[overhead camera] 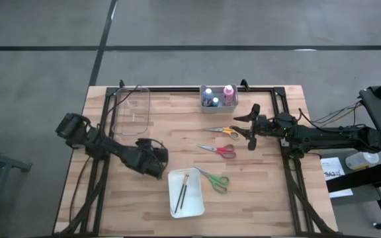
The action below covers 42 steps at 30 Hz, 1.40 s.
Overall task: Pick & Place Paint Supplies
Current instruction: Put the left silver liner brush into the gray bin
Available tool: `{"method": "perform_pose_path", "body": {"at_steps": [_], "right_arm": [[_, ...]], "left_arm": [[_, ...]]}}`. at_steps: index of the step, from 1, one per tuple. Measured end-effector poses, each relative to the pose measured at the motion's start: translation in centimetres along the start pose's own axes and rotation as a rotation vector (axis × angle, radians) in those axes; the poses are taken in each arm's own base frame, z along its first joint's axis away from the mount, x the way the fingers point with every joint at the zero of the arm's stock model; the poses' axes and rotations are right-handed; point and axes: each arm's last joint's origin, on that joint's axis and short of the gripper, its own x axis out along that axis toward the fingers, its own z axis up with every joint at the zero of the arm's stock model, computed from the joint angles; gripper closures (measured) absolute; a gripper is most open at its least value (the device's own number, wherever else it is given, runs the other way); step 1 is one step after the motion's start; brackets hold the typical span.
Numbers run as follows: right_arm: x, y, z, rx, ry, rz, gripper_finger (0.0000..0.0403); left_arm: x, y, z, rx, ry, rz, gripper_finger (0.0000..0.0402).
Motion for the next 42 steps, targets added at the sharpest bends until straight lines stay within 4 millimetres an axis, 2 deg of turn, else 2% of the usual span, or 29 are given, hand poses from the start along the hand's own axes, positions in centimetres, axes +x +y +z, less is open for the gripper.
{"method": "perform_pose_path", "body": {"at_steps": [5, 15, 42], "right_arm": [[0.0, 0.0, 0.0, 0.0, 0.0, 0.0, 0.0209], [0.0, 0.0, 0.0, 0.0, 0.0, -0.001, 0.0209], [0.0, 0.0, 0.0, 0.0, 0.0, 0.0, 0.0209]], "left_arm": [[0.6, -0.2, 0.5, 0.029, 0.017, 0.007, 0.0212], [2.0, 0.8, -0.2, -0.012, 0.018, -0.028, 0.0212], [1.7, 0.2, 0.2, 0.052, 0.116, 0.019, 0.0214]]}}
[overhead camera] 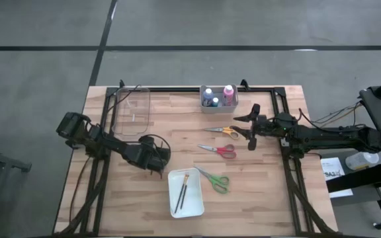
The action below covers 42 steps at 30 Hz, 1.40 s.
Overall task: Pick & Place Paint Supplies
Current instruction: Put the left silver liner brush into the gray bin
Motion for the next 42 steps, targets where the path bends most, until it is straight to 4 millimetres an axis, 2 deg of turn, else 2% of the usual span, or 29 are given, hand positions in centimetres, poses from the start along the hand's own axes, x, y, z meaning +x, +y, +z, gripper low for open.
{"method": "perform_pose_path", "body": {"at_steps": [15, 26, 42], "right_arm": [[0.0, 0.0, 0.0, 0.0, 0.0, 0.0, 0.0209], [0.0, 0.0, 0.0, 0.0, 0.0, 0.0, 0.0209], [0.0, -0.01, 0.0, 0.0, 0.0, -0.001, 0.0209]], "left_arm": [[0.36, 0.17, 0.67, 0.02, 0.042, 0.047, 0.0214], [0.42, 0.31, 0.66, 0.03, 0.04, 0.056, 0.0289], [0.39, 0.01, 0.66, -0.007, 0.04, 0.036, 0.0295]]}}
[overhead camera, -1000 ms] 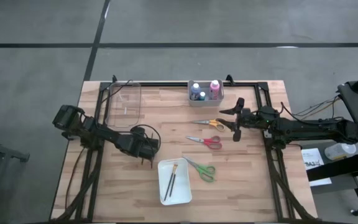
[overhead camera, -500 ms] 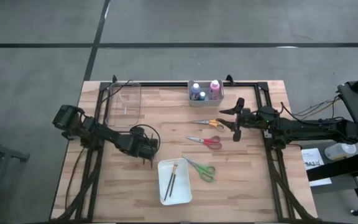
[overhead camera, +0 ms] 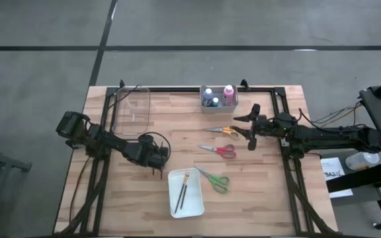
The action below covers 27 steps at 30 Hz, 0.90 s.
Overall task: Pick & Place Paint Supplies
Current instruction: Put the left silver liner brush into the gray bin
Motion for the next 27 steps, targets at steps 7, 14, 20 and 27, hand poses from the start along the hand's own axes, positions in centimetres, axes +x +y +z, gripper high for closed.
{"method": "perform_pose_path", "body": {"at_steps": [7, 14, 20, 27], "right_arm": [[0.0, 0.01, 0.0, 0.0, 0.0, 0.0, 0.0209], [0.0, 0.01, 0.0, 0.0, 0.0, 0.001, 0.0209], [0.0, 0.01, 0.0, 0.0, 0.0, 0.001, 0.0209], [0.0, 0.01, 0.0, 0.0, 0.0, 0.001, 0.0209]], "left_arm": [[-0.01, -0.26, -0.05, -0.042, 0.001, -0.025, 0.0295], [-0.01, -0.31, -0.05, -0.02, 0.002, -0.03, 0.0324], [-0.01, -0.33, -0.06, -0.03, 0.004, -0.031, 0.0379], [-0.01, -0.32, -0.06, -0.029, 0.004, -0.03, 0.0396]]}}
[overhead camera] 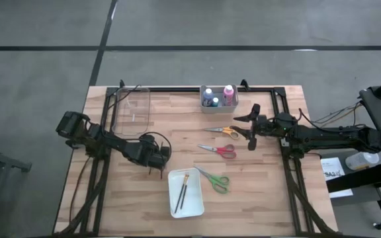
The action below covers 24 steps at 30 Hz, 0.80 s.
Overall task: Pick & Place Paint Supplies
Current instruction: Put the left silver liner brush into the gray bin
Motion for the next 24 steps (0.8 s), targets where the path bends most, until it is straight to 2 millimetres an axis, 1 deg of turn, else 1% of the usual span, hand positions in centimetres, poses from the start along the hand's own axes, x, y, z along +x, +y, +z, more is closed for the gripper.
{"method": "perform_pose_path", "body": {"at_steps": [24], "right_arm": [[0.0, -0.01, 0.0, 0.0, 0.0, -0.001, 0.0209]], "left_arm": [[-0.22, 0.04, 0.13, -0.019, -0.002, -0.003, 0.0398]]}}
